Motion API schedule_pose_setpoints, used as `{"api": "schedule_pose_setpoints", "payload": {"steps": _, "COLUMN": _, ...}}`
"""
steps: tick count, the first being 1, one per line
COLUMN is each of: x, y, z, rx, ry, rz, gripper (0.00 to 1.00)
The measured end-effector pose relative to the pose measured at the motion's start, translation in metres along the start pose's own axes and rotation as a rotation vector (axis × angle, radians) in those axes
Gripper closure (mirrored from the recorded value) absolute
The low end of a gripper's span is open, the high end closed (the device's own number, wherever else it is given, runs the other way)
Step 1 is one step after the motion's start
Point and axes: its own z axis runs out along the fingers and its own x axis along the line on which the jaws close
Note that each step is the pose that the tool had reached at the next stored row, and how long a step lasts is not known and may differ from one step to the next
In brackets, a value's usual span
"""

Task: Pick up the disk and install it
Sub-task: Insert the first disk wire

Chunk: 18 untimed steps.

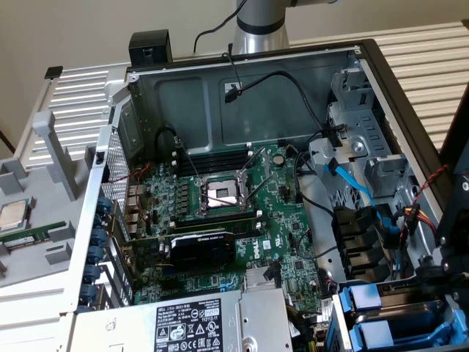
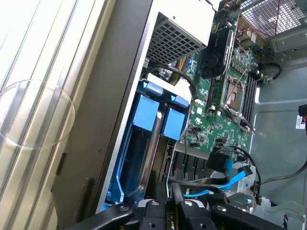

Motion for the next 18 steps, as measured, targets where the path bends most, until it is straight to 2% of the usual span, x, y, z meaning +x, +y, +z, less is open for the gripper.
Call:
{"api": "schedule_pose_setpoints", "payload": {"steps": 6, "x": -0.005, "y": 0.0012, "z": -0.0065, "rx": 0.0010, "ry": 0.0008, "rz": -0.001, "gripper": 0.83}}
{"api": "schedule_pose_setpoints", "payload": {"steps": 10, "x": -0.009, "y": 0.0020, "z": -0.0111, "rx": 0.0026, "ry": 0.0047, "rz": -0.001, "gripper": 0.83}}
{"api": "schedule_pose_setpoints", "payload": {"steps": 11, "x": -0.010, "y": 0.0022, "z": -0.0113, "rx": 0.0024, "ry": 0.0075, "rz": -0.001, "gripper": 0.83}}
{"api": "schedule_pose_setpoints", "payload": {"steps": 13, "x": -0.012, "y": 0.0023, "z": -0.0111, "rx": 0.0008, "ry": 0.0171, "rz": 0.000, "gripper": 0.83}}
{"api": "schedule_pose_setpoints", "payload": {"steps": 18, "x": -0.018, "y": 0.0032, "z": -0.0096, "rx": -0.0007, "ry": 0.0471, "rz": 0.003, "gripper": 0.83}}
